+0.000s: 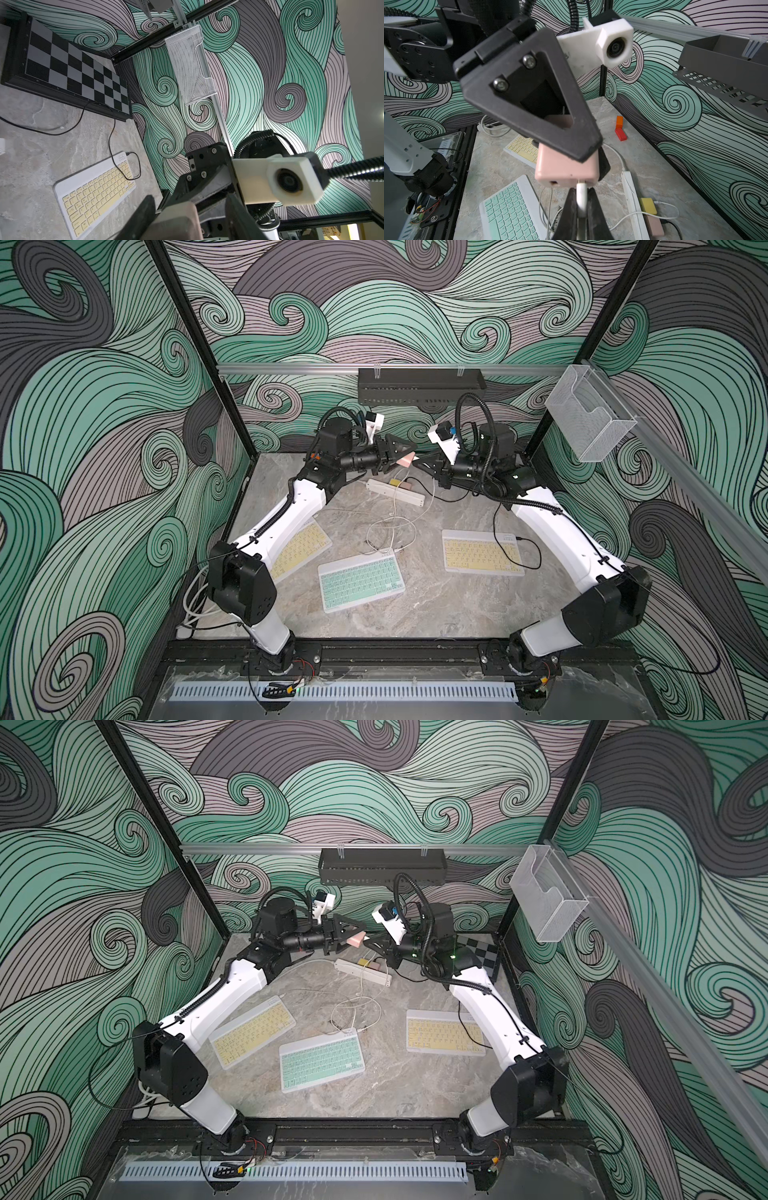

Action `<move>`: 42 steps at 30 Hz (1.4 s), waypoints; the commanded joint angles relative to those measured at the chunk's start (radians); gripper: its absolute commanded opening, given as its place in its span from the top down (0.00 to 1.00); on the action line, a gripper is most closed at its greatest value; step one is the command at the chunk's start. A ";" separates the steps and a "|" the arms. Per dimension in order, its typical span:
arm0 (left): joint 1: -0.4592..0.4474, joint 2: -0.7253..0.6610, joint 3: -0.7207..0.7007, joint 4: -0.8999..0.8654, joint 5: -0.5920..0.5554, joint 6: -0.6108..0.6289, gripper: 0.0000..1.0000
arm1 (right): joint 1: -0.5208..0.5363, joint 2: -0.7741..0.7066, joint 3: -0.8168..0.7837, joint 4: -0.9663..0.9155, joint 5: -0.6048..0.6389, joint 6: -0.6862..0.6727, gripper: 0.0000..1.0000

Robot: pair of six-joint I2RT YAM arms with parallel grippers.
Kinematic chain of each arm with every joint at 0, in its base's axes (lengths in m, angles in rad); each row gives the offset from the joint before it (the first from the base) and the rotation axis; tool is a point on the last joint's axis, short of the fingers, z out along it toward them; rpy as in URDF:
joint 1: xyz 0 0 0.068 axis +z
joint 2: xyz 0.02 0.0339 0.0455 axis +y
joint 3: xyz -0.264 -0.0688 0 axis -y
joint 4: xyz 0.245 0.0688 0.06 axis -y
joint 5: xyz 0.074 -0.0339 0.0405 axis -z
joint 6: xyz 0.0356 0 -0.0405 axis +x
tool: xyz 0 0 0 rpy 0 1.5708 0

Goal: Unplug the wireless keyboard
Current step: Remove the power cord from the plug, then place the power cord at the center of the board.

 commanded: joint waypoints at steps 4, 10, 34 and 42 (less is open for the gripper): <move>-0.004 0.000 0.020 -0.021 0.014 0.029 0.79 | 0.009 -0.007 0.006 0.021 0.067 -0.011 1.00; -0.001 -0.005 0.027 -0.064 0.002 0.077 1.00 | 0.011 -0.017 -0.006 0.026 0.080 -0.029 1.00; 0.189 0.005 0.111 -0.282 -0.049 0.201 1.00 | 0.051 -0.085 -0.231 0.093 0.227 -0.065 1.00; 0.285 -0.108 -0.043 -0.472 -0.214 0.438 1.00 | 0.179 0.130 -0.110 0.161 0.458 0.225 1.00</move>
